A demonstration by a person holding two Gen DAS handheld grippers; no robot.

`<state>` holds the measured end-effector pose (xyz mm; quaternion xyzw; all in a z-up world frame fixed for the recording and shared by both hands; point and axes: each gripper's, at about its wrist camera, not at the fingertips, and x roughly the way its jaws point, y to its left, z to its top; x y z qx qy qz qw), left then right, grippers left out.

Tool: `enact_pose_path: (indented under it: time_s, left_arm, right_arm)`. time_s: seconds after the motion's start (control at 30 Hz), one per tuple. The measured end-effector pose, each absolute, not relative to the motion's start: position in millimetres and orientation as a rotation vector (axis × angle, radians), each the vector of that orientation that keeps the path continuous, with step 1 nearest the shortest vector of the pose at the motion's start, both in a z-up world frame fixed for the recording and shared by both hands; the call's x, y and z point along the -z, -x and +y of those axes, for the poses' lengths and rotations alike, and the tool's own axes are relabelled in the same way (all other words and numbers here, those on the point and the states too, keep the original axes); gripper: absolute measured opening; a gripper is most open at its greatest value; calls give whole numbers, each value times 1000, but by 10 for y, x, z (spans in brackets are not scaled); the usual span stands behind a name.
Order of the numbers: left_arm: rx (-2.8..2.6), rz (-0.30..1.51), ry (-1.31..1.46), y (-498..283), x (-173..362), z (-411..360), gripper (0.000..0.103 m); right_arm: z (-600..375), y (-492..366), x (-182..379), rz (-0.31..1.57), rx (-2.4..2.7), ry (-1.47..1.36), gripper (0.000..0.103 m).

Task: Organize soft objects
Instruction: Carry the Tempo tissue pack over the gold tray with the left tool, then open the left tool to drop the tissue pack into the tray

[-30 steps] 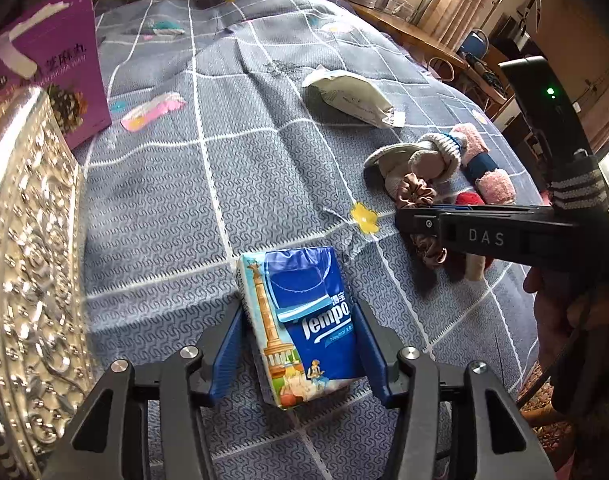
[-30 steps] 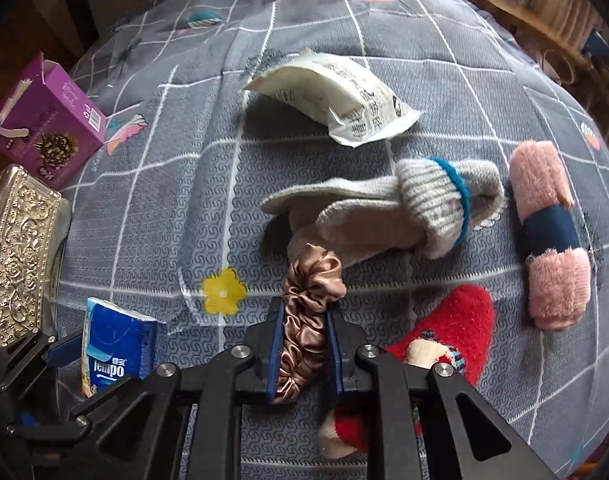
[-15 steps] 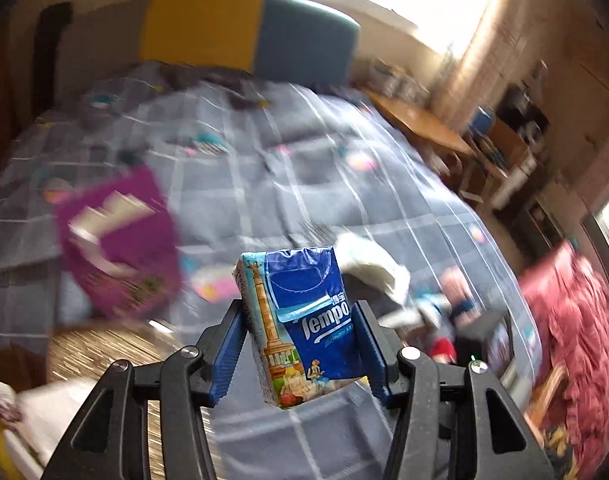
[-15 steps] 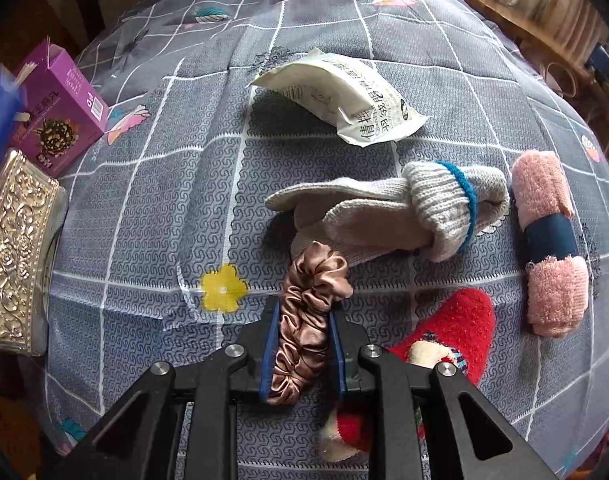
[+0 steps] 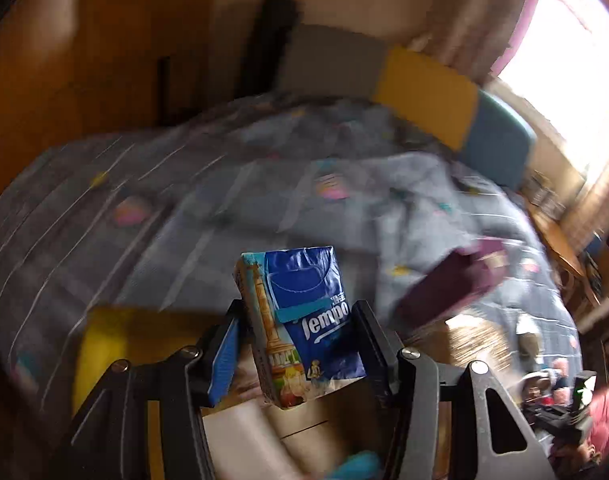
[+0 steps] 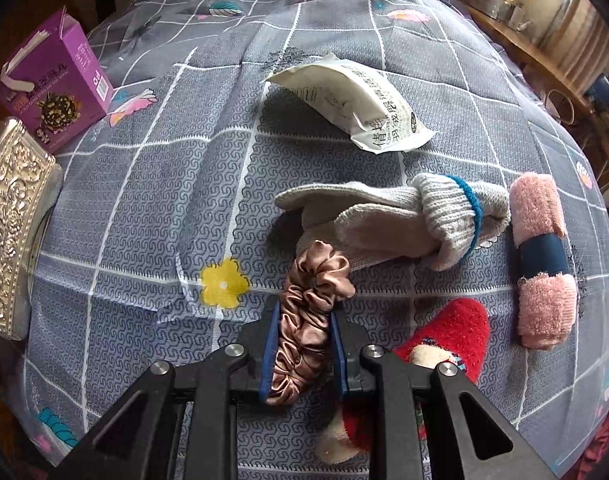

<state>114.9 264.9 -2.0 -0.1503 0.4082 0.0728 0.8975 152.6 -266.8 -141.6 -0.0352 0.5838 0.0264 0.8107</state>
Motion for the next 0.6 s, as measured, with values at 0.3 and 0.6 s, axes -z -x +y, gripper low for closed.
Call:
enact_pose_path:
  time_s: [0.3,0.6]
  left_arm:
    - [-288,974,425,-709,824,3342,55]
    - [-317,985,403,-865,994,3225,69]
  right_arm:
    - [-2486,-1454,1425,1232,-46,122,24]
    - [-2418,-1407,1401,1224,-37,136,24]
